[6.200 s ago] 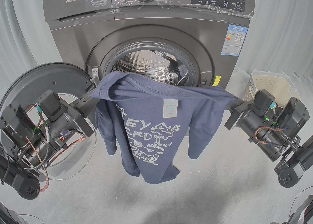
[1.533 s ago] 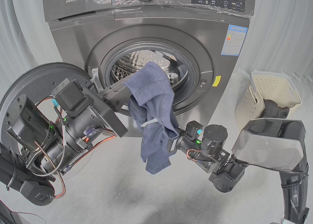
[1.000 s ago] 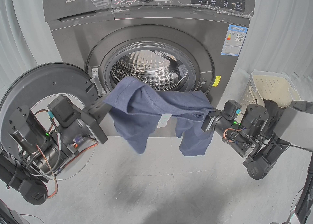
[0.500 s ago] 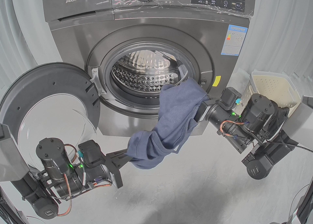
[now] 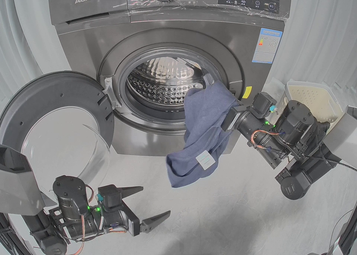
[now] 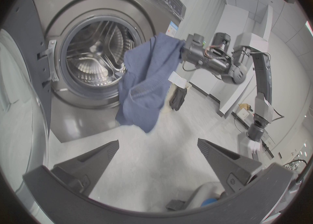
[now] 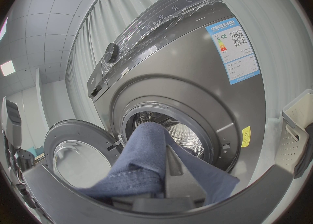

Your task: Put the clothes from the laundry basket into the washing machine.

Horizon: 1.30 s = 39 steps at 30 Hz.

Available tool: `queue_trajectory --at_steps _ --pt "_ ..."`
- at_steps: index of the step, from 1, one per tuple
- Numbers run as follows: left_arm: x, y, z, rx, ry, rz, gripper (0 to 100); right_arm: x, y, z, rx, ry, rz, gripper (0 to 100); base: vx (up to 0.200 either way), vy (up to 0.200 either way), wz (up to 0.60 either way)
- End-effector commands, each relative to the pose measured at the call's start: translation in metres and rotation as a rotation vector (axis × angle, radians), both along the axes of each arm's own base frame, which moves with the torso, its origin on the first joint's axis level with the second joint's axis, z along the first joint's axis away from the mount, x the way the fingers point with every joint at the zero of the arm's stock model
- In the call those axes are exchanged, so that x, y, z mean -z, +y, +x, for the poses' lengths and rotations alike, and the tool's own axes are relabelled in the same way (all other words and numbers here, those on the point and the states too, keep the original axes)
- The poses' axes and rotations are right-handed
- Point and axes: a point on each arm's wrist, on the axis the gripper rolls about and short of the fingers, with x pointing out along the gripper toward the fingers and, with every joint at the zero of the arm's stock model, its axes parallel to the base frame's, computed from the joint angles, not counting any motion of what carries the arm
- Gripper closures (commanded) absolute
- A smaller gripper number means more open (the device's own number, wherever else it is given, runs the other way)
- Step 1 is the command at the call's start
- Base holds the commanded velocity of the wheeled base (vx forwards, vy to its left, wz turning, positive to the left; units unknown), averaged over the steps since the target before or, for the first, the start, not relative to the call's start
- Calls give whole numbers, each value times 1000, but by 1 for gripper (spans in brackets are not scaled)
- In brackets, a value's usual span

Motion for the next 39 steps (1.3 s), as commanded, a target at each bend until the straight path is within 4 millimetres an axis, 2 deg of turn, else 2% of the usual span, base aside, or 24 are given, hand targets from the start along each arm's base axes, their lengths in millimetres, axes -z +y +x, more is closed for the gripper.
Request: queue_trajectory --at_steps 1,5,7,14,18,23,25,26,30,32,33,39 --pt "-10 3 -29 67 -12 -5 0 -1 0 7 9 -11 7 100 0 0 0" --pt "-16 3 -28 66 -34 -27 0 2 6 5 -6 -6 4 100 0 0 0" --pt "-17 -3 -22 72 -50 -39 0 4 14 -1 -33 2 -2 100 0 0 0" --pt "-32 -40 22 68 -161 -135 0 10 36 -15 -88 23 -12 100 0 0 0" --pt "-30 -52 35 67 -181 -146 0 12 42 -18 -104 35 -19 100 0 0 0" --pt "-16 -68 54 62 -176 -140 0 12 49 -24 -126 35 -16 100 0 0 0" --pt "-14 -68 56 57 -175 -136 0 11 50 -25 -130 34 -15 100 0 0 0" --pt "-6 -71 65 33 -167 -125 0 10 53 -30 -141 33 -14 100 0 0 0" --pt "3 -72 84 -29 -174 -118 0 5 56 -39 -166 30 -5 100 0 0 0" --pt "3 -72 84 -29 -176 -119 0 5 56 -40 -167 30 -5 100 0 0 0" --pt "5 -73 95 -49 -187 -128 0 3 57 -50 -189 36 -6 100 0 0 0" --pt "12 -71 117 -143 -207 -128 0 -1 59 -69 -194 51 5 100 0 0 0"
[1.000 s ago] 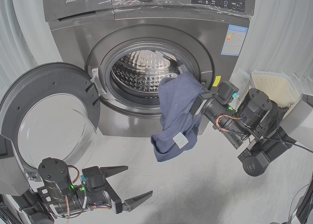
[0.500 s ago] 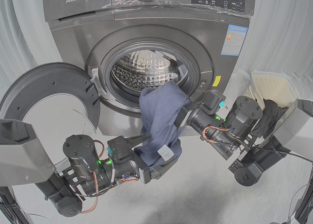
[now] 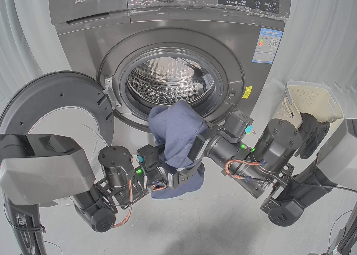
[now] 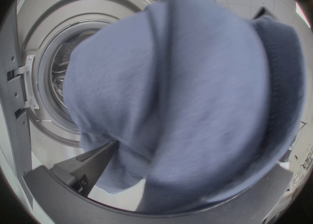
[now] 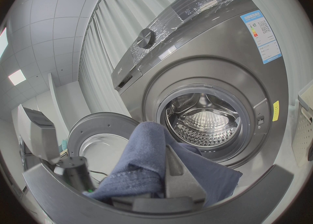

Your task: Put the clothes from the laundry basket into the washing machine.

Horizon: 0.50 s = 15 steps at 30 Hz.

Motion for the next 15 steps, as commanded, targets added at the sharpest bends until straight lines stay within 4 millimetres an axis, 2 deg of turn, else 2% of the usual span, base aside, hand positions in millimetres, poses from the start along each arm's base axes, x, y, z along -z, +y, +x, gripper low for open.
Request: queue_trajectory --at_steps 1,7,15 --pt "15 2 23 -92 8 -1 0 -10 -2 -16 -24 -1 20 100 0 0 0" --pt "8 9 38 -152 -23 -30 0 -8 -7 -22 -24 12 7 100 0 0 0" --pt "5 6 38 -144 -34 -38 0 -4 -2 -28 -49 29 2 100 0 0 0"
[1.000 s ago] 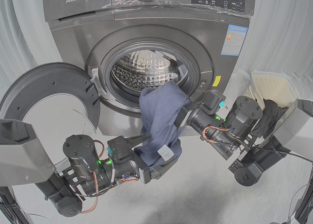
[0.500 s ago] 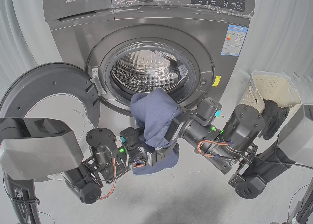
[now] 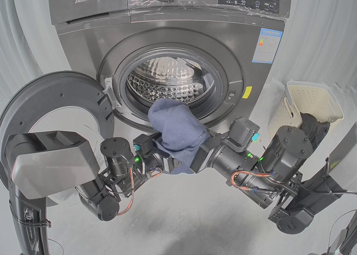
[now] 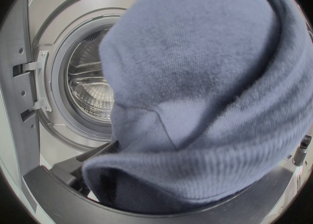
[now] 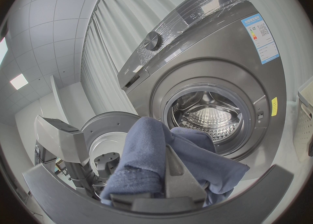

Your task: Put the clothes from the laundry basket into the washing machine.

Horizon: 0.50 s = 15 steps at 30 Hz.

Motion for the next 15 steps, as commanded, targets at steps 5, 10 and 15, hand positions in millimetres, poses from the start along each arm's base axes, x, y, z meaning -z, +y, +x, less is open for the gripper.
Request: queue_trajectory --at_steps 5,10,15 --pt "-10 -7 8 3 -49 -30 0 4 2 -4 -13 11 -11 100 0 0 0" --pt "-18 -7 15 -12 -80 -51 0 7 0 -4 -11 22 -17 100 0 0 0" --pt "-20 -8 16 -17 -87 -58 100 8 0 -5 -5 28 -20 100 0 0 0"
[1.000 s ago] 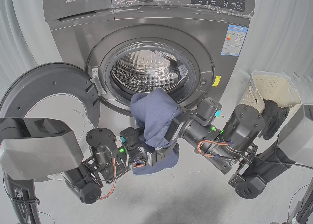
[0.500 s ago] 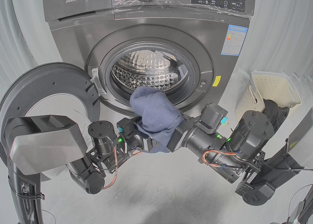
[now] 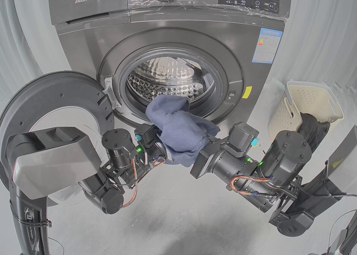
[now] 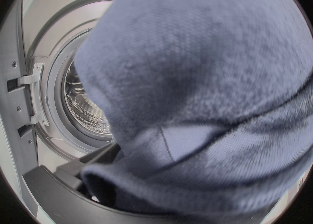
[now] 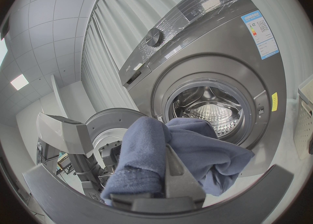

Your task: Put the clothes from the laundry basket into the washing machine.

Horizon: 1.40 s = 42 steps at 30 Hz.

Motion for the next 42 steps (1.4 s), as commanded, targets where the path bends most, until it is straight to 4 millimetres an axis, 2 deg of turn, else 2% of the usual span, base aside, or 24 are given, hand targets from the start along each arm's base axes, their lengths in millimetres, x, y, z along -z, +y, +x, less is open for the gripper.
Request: queue_trajectory --at_steps 1,5,6,8,12,17,24,26,27,33,36,37,41,42 --pt "-5 -1 3 -13 -17 -18 100 2 0 0 6 8 -3 100 0 0 0" --pt "-6 1 11 -67 -19 -50 100 1 -2 -2 7 10 -1 100 0 0 0" --pt "-13 7 20 -117 -39 -83 100 0 -9 -3 15 14 -6 100 0 0 0" --pt "-19 14 24 -137 -54 -98 100 0 -16 -6 23 19 -13 100 0 0 0" --pt "-32 21 22 -151 -72 -123 100 9 -30 -5 57 51 -49 100 0 0 0" --pt "-50 25 5 -137 -84 -138 100 22 -45 5 110 90 -87 100 0 0 0" --pt "-70 25 -29 -83 -91 -145 100 48 -43 18 133 144 -146 100 0 0 0" --pt "-72 24 -34 -74 -91 -145 100 50 -42 19 133 145 -147 100 0 0 0" --pt "-75 24 -47 -49 -86 -141 100 53 -39 21 132 147 -149 100 0 0 0" --pt "-74 23 -64 -19 -63 -128 100 47 -32 27 130 119 -117 100 0 0 0" --pt "-77 22 -68 -9 -68 -134 100 46 -33 23 126 121 -122 100 0 0 0" --pt "-78 22 -69 -8 -70 -136 100 44 -34 20 123 119 -121 0 0 0 0" --pt "-83 24 -78 2 -78 -141 100 32 -51 4 114 104 -132 0 0 0 0" --pt "-87 28 -87 11 -81 -143 100 26 -65 -8 110 91 -158 0 0 0 0"
